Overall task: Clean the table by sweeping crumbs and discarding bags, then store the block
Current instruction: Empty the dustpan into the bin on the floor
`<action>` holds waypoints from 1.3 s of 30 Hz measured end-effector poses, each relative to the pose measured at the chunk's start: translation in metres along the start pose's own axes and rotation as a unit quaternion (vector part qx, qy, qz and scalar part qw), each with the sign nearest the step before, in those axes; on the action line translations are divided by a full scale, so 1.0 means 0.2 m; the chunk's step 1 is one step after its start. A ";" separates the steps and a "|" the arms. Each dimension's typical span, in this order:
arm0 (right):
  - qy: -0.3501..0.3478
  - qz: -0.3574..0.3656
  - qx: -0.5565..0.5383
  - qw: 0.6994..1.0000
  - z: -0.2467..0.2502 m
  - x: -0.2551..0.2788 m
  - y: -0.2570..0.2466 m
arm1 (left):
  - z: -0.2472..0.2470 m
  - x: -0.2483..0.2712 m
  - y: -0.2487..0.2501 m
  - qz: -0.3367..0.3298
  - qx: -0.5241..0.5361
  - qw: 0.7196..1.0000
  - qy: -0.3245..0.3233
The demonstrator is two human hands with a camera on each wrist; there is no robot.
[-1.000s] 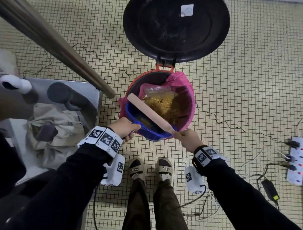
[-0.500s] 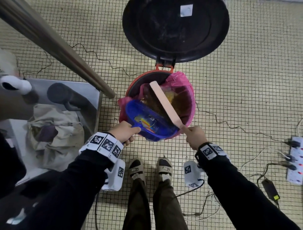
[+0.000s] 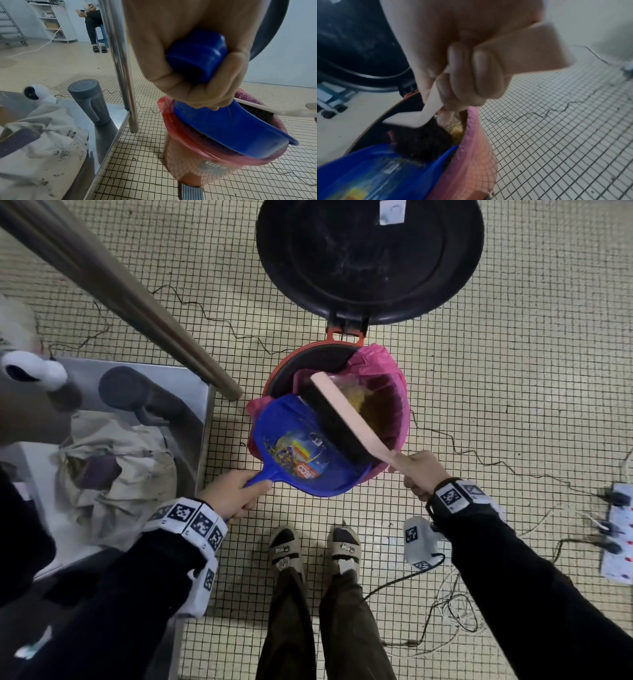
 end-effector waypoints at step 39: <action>-0.027 0.035 -0.160 0.986 -0.12 0.59 -0.30 | -0.07 0.34 0.04 -0.060 0.077 0.993 0.068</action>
Point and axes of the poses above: each hand's wrist, its own x-axis away from the middle knuckle, its own z-axis out of the back of the hand, y = z × x, the point moved 2 cm from there along -x, towards the middle knuckle, and after that the axes turned 10 degrees about x, right-handed, at the moved point
